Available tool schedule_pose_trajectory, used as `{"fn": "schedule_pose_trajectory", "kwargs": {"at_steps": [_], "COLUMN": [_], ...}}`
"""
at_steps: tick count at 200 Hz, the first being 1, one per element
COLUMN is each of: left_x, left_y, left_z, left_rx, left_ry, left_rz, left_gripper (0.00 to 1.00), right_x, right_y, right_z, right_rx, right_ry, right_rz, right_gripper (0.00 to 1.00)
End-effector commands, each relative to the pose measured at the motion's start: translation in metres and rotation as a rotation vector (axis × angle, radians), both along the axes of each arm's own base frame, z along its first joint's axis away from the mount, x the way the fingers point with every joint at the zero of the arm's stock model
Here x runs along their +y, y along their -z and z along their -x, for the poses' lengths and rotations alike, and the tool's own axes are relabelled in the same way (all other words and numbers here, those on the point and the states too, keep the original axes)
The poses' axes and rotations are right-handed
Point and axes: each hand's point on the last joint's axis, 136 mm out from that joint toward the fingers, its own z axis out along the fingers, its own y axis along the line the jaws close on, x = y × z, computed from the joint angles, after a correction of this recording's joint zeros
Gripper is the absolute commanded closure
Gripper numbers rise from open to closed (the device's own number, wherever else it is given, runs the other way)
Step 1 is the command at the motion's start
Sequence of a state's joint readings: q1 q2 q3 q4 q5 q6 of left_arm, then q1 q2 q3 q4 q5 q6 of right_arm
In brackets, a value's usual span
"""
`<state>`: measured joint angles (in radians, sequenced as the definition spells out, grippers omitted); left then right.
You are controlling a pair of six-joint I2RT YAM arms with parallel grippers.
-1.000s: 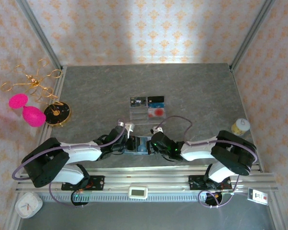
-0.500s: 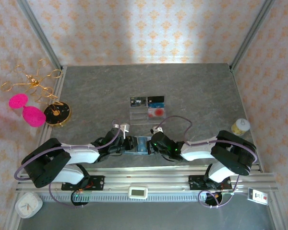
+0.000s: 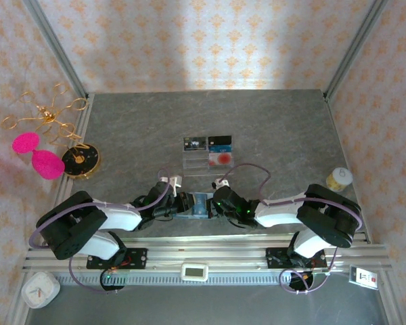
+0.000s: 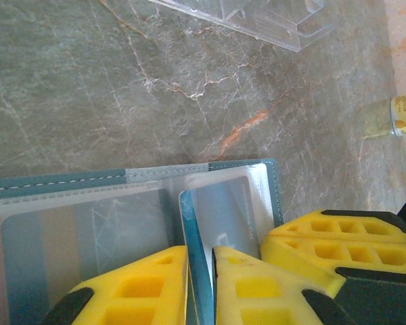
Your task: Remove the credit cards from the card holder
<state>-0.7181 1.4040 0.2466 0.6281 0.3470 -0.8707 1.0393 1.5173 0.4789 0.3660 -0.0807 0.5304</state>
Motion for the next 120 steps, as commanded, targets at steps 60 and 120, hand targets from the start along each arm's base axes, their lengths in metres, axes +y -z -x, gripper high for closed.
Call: {"fn": "schedule_pose_trajectory", "kwargs": {"at_steps": [60, 120], "left_x": [-0.001, 0.016], "left_y": [0.01, -0.003], "left_z": [0.012, 0.016], "left_rx": [0.047, -0.016], "left_ry": [0.02, -0.008], "left_rz": [0.047, 0.046], "left_gripper": [1.0, 1.0], "right_x": [-0.007, -0.017], "right_y": [0.016, 0.024], "right_z": [0.01, 0.013], "right_rx": [0.052, 0.065], "right_ry": [-0.014, 0.007], "right_rz": [0.032, 0.05], "right_gripper": [1.0, 1.0]}}
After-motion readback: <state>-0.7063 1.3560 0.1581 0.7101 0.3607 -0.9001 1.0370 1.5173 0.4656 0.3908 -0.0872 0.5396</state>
